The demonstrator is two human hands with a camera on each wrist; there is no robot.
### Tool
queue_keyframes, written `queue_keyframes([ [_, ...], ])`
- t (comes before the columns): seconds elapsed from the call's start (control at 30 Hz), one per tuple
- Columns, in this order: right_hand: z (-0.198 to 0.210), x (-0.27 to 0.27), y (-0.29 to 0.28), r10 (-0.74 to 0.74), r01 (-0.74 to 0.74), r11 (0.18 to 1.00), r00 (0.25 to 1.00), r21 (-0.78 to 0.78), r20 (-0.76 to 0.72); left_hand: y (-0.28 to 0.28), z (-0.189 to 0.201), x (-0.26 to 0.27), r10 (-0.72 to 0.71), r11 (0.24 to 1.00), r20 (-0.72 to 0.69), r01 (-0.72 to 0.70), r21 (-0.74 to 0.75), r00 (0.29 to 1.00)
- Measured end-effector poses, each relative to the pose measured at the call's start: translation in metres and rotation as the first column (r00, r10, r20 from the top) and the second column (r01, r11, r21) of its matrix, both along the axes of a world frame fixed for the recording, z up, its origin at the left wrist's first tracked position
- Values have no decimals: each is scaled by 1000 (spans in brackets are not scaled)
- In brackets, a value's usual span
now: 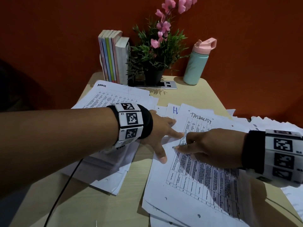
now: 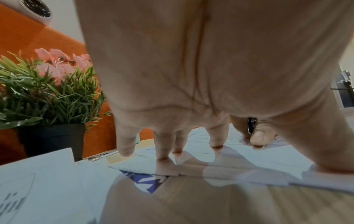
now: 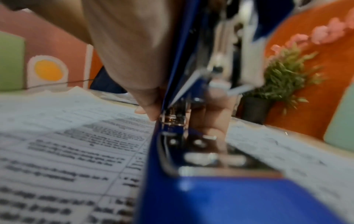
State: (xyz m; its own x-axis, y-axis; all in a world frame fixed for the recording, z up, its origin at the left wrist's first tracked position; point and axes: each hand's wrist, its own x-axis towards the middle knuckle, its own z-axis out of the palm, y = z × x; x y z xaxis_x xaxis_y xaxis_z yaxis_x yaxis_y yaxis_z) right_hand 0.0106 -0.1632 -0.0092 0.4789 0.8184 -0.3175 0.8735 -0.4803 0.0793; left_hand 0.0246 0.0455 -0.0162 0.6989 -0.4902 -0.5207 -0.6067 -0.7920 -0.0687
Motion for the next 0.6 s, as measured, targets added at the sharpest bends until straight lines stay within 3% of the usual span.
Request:
queue_keyframes([
  [0.3,3,2,-3,106,-99,989,993,-107,53,5,-6,0,2,1000,-14,-2,-11,1000],
  [0.6,-3,6,-5,71,-71,997,997,-38,-2,0,-5,0,-26,1000,11,26,18,1000],
])
